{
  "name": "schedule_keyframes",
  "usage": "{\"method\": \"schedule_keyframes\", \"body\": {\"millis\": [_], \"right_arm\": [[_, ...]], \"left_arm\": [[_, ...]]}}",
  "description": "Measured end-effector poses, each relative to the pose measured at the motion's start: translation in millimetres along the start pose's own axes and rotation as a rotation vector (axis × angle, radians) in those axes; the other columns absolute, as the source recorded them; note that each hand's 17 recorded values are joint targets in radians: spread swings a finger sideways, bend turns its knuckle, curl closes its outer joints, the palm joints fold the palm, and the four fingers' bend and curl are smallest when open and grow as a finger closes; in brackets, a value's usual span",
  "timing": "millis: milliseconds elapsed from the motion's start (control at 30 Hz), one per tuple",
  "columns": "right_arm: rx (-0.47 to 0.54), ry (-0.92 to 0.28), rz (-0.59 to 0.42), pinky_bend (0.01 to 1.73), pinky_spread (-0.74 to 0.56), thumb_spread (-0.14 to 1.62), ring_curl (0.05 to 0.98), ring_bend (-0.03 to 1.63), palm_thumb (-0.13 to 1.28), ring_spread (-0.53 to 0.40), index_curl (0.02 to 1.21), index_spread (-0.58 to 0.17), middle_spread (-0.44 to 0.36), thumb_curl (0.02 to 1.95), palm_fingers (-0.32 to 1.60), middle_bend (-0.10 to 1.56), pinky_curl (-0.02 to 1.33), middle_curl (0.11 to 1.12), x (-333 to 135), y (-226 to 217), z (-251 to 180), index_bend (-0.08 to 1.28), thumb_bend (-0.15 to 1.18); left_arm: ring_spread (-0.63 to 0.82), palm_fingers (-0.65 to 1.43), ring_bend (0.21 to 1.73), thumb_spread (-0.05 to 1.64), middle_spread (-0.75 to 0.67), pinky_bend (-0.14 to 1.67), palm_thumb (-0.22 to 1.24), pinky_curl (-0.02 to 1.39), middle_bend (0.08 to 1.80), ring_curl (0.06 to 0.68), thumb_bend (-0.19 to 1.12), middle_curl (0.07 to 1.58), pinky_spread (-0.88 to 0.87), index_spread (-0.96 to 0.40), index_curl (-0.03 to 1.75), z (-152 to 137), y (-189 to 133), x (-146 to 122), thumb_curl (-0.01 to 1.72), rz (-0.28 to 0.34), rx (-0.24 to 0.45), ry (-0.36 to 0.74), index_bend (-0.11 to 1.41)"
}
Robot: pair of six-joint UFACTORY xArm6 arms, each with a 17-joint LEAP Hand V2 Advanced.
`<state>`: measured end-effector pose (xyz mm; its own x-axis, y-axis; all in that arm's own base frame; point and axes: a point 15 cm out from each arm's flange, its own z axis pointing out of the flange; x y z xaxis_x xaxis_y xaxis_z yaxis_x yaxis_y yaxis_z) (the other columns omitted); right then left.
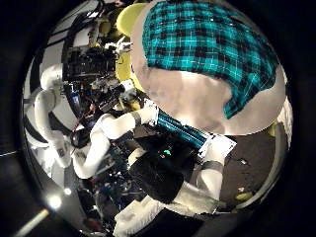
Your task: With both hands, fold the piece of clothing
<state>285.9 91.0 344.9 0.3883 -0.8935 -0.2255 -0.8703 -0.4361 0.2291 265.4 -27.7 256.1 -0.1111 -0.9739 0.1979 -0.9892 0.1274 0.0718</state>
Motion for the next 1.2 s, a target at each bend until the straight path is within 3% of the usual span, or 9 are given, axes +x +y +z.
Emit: {"method": "schedule_keyframes", "body": {"millis": [300,533,667,833,1000,1200], "right_arm": [[0.005,-0.009,0.037,0.6,0.39,1.3,0.197,0.69,0.23,0.075,0.28,-0.367,-0.042,0.22,0.31,0.3,0.19,0.37,12,3,-2,0.16,-0.01],[0.01,-0.02,0.086,0.61,0.38,1.32,0.198,0.7,0.23,0.071,0.29,-0.358,-0.032,0.22,0.32,0.3,0.19,0.37,26,4,-2,0.16,-0.01],[-0.003,-0.025,0.097,0.61,0.38,1.35,0.198,0.71,0.24,0.07,0.29,-0.356,-0.023,0.21,0.32,0.31,0.18,0.37,28,2,1,0.16,-0.01],[0.004,-0.025,0.134,0.61,0.38,1.36,0.2,0.72,0.25,0.064,0.29,-0.356,-0.021,0.21,0.33,0.31,0.17,0.37,38,6,-3,0.17,-0.01],[-0.017,-0.012,0.153,0.62,0.37,1.36,0.201,0.73,0.26,0.06,0.29,-0.356,-0.02,0.21,0.33,0.31,0.17,0.37,45,16,-6,0.16,-0.01],[-0.048,0.036,0.166,0.63,0.37,1.37,0.199,0.74,0.27,0.056,0.29,-0.355,-0.02,0.21,0.33,0.32,0.17,0.37,57,25,-6,0.16,-0.01]], "left_arm": [[0.17,0.4,0.67,1.0,0.02,0.3,0.13,0.26,0.19,0.098,-0.02,0.38,0.31,-0.2,0.42,-2,6,-4,0.29,-0.032,0.007,0.014,0.19],[0.24,0.37,0.67,1.02,0.05,0.32,0.19,0.27,0.17,0.101,-0.02,0.38,0.3,-0.19,0.42,16,3,11,0.3,0.033,-0.021,-0.006,0.19],[0.22,0.31,0.67,1.0,0.07,0.35,0.2,0.27,0.17,0.103,-0.03,0.36,0.3,-0.16,0.41,30,-1,11,0.3,0.091,-0.072,-0.079,0.16],[0.31,0.17,0.76,0.95,0.15,0.42,0.17,0.3,0.16,0.134,-0.04,0.34,0.34,-0.1,0.36,49,-16,12,0.3,0.148,-0.121,-0.18,0.12],[0.35,0.11,0.77,0.91,0.17,0.45,0.16,0.31,0.19,0.145,-0.03,0.33,0.37,-0.07,0.33,56,-45,-4,0.3,0.146,-0.08,-0.271,0.14],[0.37,0.09,0.79,0.9,0.18,0.47,0.18,0.31,0.19,0.155,-0.03,0.34,0.37,-0.07,0.32,61,-64,-20,0.31,0.143,-0.102,-0.334,0.15]]}}
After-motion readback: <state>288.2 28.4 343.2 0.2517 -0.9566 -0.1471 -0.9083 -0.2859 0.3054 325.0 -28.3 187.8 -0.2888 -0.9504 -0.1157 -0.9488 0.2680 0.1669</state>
